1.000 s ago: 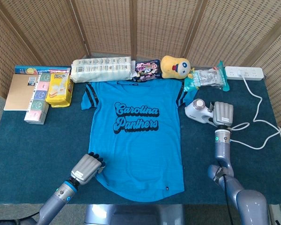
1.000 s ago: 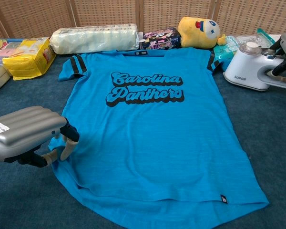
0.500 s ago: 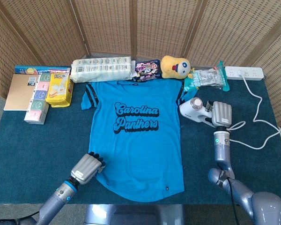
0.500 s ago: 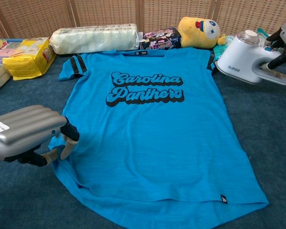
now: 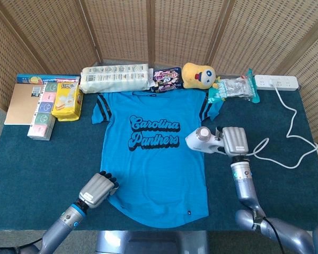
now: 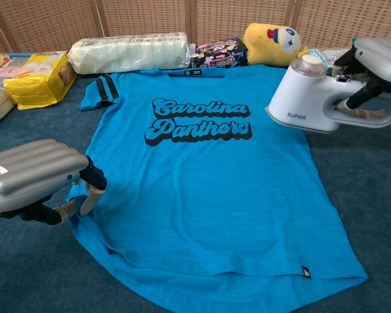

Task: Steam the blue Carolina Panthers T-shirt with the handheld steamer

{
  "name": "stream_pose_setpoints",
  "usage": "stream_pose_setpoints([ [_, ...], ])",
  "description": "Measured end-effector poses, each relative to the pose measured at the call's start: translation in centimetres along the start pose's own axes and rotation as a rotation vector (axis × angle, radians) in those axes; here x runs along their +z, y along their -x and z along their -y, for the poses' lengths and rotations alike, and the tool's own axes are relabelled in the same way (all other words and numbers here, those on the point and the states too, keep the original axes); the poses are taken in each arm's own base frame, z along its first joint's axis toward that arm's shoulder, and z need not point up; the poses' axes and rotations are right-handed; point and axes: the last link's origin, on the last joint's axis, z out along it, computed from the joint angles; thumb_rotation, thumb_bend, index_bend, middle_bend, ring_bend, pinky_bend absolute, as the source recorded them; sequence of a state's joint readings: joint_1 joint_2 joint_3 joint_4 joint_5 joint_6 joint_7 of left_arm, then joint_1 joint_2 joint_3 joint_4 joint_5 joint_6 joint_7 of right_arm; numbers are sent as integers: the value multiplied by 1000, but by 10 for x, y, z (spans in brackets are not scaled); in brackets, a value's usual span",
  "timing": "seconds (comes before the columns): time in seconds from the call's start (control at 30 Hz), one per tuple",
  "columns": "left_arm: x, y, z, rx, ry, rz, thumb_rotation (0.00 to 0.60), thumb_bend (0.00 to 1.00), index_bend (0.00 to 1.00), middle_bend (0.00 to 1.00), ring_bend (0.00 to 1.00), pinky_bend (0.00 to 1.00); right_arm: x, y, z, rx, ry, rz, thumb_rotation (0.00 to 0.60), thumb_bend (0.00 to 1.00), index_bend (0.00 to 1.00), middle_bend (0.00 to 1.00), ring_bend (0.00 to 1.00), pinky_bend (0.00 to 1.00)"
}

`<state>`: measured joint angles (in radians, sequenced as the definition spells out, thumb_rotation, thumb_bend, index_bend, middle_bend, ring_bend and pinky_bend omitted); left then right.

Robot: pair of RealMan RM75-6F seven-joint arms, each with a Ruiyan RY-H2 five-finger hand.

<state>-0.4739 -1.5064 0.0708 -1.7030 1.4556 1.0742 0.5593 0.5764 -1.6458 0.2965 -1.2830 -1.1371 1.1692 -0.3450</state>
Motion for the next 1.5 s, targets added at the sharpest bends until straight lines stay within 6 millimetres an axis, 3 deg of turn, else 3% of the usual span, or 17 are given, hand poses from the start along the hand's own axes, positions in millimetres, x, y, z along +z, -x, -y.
stream_pose_setpoints([
  [0.23, 1, 0, 0, -2, 5, 0, 600, 554, 641, 521, 394, 377, -15, 12, 21, -39, -42, 33, 600, 355, 725, 742, 773, 748],
  [0.9, -1, 1, 3, -6, -7, -4, 600, 553, 641, 521, 395, 376, -26, 51, 73, -96, -146, 68, 600, 349, 719, 740, 765, 730],
  [1.5, -3, 2, 4, 2, -7, -1, 600, 554, 642, 521, 395, 375, -46, 61, 106, -91, -249, 106, 600, 343, 718, 737, 763, 726],
])
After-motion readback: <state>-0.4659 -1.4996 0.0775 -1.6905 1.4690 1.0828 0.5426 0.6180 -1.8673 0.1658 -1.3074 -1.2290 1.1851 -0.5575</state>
